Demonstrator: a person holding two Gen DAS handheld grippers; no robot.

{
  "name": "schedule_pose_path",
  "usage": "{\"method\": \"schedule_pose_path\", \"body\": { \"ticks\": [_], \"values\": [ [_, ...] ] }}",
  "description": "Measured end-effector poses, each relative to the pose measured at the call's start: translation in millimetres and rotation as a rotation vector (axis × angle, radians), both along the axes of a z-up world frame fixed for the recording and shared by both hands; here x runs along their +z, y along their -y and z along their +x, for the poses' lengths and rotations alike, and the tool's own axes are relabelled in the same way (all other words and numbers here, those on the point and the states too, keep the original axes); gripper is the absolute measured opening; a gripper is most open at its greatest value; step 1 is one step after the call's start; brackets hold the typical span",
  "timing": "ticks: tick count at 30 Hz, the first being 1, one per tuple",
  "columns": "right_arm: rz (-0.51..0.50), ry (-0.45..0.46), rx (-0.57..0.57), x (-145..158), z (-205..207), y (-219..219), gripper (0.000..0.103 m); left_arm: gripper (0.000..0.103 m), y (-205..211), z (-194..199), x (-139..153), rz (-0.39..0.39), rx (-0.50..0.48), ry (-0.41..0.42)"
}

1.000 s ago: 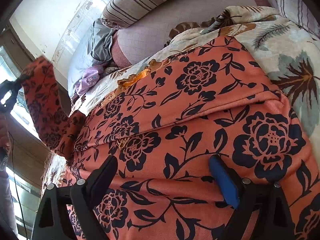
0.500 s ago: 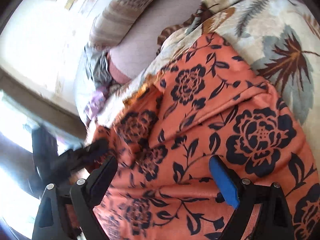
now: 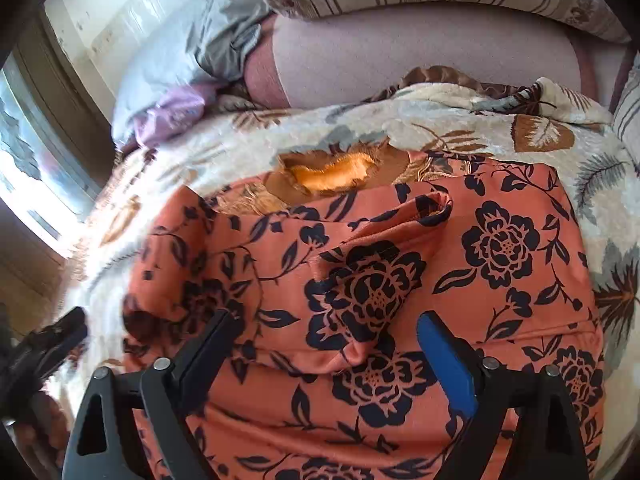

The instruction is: Fold small clothes

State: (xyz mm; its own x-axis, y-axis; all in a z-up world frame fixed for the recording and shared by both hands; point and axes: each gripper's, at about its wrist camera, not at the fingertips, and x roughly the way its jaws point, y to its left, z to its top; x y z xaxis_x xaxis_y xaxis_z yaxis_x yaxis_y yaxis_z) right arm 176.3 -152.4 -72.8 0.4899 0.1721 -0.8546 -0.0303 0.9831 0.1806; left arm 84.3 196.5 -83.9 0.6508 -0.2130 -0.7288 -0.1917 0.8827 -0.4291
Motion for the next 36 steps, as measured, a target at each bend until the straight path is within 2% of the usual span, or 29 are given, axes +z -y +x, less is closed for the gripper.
{"method": "schedule_pose_path", "body": {
  "ticks": [1,2,3,6,10,13,15,19,20,22,23,24,25,26,27,28,31,34,36],
  "values": [
    [-0.003,-0.037,-0.028,-11.9,6.4,4.3,0.09,0.068,-2.9,-2.1,-1.1,-0.006,0.001,-0.001],
    [0.034,-0.078,-0.067,-21.3,9.9,14.6,0.059,0.068,-7.0,-5.9,-1.7,-0.011,0.003,-0.001],
    [0.078,-0.102,-0.122,-25.6,9.5,29.0,0.016,0.068,-10.7,-9.5,-2.6,-0.015,0.009,0.002],
    [0.17,-0.045,-0.213,-16.5,-7.8,66.9,0.016,0.068,-19.3,-15.5,-6.1,-0.024,0.022,0.01],
    [0.285,-0.034,-0.273,-18.1,-22.1,103.1,0.015,0.068,-6.7,-13.2,-10.6,-0.067,-0.025,-0.005],
    [0.359,-0.049,-0.285,-25.5,-24.6,114.4,0.015,0.068,13.1,-7.9,-9.5,-0.038,-0.079,0.0],
    [0.468,-0.071,-0.264,-36.5,-23.0,117.2,0.019,0.068,16.3,-0.3,-14.8,-0.051,-0.085,-0.026],
    [0.617,-0.075,-0.282,-48.3,-26.0,128.2,0.022,0.068,15.9,7.3,-21.4,-0.067,-0.086,-0.06],
    [0.637,-0.072,-0.288,-48.9,-25.8,130.3,0.026,0.068,16.0,6.8,-21.8,-0.061,-0.089,-0.059],
    [0.683,-0.063,-0.292,-49.6,-24.5,134.6,0.047,0.068,16.2,5.4,-23.7,-0.05,-0.098,-0.06],
    [0.715,-0.052,-0.284,-48.0,-21.9,135.2,0.069,0.068,15.8,4.7,-25.3,-0.048,-0.098,-0.063],
    [0.721,-0.046,-0.282,-46.3,-19.5,136.2,0.072,0.068,14.9,4.1,-27.1,-0.05,-0.097,-0.068],
    [0.702,-0.046,-0.278,-44.2,-15.5,135.7,0.072,0.068,13.7,4.1,-29.0,-0.052,-0.095,-0.071],
    [0.676,-0.057,-0.267,-42.5,-10.7,134.4,0.063,0.068,12.7,4.3,-30.2,-0.051,-0.09,-0.076],
    [0.636,-0.094,-0.26,-42.5,-4.7,130.8,0.012,0.068,11.6,4.6,-30.9,-0.049,-0.085,-0.079],
    [0.604,-0.117,-0.253,-40.5,0.6,126.8,0.007,0.068,10.5,5.1,-30.5,-0.05,-0.083,-0.077],
    [0.511,-0.073,-0.149,-3.6,19.1,107.6,0.007,0.068,7.9,6.5,-25.1,-0.035,-0.081,-0.058],
    [0.483,0.099,-0.093,65.4,25.9,104.7,0.007,0.068,3.7,9.2,-18.8,-0.016,-0.074,-0.035],
    [0.459,0.204,-0.091,99.6,19.6,115.4,0.007,0.068,-0.5,12.1,-16.1,-0.016,-0.067,-0.028]
  ]
}}
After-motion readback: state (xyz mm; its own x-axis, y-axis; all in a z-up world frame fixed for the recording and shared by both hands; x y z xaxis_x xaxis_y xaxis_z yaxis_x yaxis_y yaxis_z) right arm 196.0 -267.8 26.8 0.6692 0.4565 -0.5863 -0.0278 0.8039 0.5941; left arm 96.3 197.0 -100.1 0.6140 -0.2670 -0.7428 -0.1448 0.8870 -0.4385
